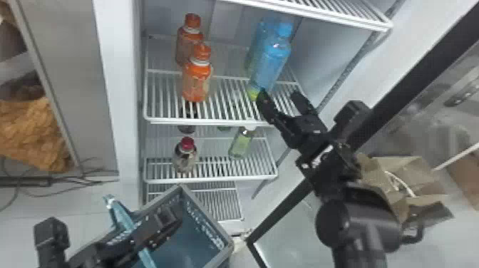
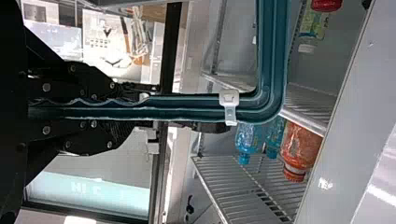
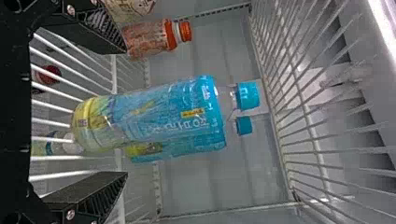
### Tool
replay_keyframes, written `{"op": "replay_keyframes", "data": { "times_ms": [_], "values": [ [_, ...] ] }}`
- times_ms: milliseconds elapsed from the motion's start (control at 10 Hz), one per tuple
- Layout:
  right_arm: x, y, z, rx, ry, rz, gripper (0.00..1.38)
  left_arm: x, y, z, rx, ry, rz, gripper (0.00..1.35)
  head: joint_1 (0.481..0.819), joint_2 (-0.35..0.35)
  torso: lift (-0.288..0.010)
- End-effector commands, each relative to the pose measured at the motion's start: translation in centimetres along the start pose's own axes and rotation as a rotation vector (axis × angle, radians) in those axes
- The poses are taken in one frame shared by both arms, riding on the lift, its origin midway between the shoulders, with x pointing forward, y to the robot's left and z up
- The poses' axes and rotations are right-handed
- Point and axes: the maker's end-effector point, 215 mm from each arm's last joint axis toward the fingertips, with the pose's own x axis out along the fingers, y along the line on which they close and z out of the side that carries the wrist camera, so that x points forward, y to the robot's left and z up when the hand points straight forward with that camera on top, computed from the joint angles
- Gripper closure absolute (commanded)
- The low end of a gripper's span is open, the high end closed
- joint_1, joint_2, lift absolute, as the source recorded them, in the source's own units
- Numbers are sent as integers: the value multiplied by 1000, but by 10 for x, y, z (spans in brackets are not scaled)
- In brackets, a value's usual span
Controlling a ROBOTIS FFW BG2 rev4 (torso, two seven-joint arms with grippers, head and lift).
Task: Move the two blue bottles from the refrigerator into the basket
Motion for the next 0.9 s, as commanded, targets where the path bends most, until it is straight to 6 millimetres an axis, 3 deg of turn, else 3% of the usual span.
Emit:
{"op": "replay_keyframes", "data": {
  "times_ms": [0,600,700,800],
  "values": [
    [21,7,-1,4,8,19,116,0,0,0,0,0,0,1202,695,-350,0],
    [57,-4,13,-31,5,-21,121,-1,0,1,-1,-5,0,1202,695,-350,0],
    [60,-6,10,-28,12,-21,185,-1,0,1,-1,-5,0,1202,695,-350,0],
    [62,-9,7,-22,19,-22,460,-1,0,2,1,-4,-1,1202,695,-350,0]
  ]
}}
